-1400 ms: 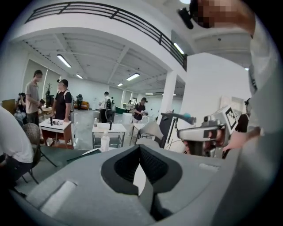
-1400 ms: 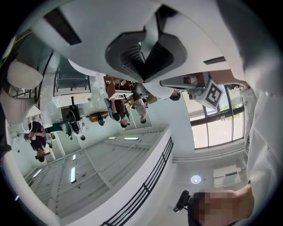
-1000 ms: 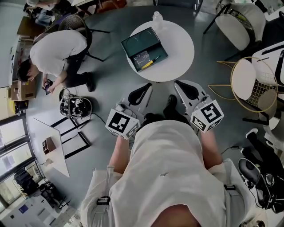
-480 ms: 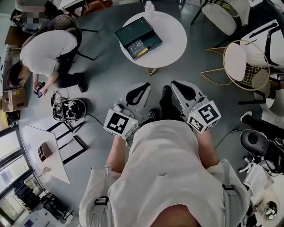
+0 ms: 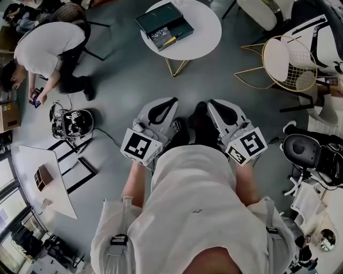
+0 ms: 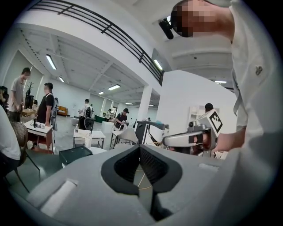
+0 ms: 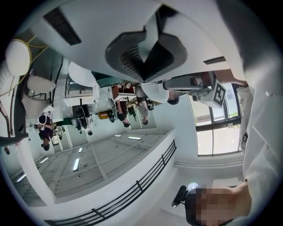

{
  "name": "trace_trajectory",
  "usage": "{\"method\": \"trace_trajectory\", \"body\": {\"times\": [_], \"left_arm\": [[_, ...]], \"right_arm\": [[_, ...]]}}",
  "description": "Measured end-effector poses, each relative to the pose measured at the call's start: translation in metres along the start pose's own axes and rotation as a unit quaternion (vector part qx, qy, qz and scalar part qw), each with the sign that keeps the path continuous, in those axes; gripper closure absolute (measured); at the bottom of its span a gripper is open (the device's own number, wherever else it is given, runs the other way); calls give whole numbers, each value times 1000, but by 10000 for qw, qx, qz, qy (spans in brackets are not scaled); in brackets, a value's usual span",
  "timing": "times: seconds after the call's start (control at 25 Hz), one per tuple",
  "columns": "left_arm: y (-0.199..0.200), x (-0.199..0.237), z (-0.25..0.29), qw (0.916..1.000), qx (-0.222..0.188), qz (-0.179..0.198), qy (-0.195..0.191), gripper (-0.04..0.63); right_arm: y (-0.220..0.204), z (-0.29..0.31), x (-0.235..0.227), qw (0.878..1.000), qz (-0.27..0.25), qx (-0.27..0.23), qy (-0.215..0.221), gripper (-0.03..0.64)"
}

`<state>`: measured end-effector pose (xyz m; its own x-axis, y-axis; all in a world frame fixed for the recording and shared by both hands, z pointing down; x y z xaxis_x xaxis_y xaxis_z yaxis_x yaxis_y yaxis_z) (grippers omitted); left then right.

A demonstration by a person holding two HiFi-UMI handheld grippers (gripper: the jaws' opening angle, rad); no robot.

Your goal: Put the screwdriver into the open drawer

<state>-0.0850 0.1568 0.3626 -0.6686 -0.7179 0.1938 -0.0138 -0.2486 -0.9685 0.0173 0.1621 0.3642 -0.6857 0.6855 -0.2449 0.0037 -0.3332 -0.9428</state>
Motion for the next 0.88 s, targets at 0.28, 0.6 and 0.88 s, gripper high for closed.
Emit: {"method": "trace_trajectory", "body": {"times": [0.28,0.6,0.88], "left_arm": [[14,-18,-19,9995,-261,154,19,583],[2,-25,-30,9997,-223,45,111,583],[-2,-33,-28,9998,-167,121,14,583]], "right_arm": [[-1,-25,15,10000,-18,-91,22,611],[0,-34,32,9997,-171,-132,64,611],[-4,-37,33,9997,-168,-149,36,611]]}}
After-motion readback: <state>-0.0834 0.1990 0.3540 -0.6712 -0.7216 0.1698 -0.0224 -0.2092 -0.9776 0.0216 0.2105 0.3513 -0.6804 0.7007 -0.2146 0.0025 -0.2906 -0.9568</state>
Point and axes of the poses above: the fingertips, and each gripper's own axes: z forward along the fingers, x to its left, y out of its top, the point moved 1 cm from there along -z, backward along the fingers, and after that the axes turned 1 degree about -x, right-handed, at the moved point
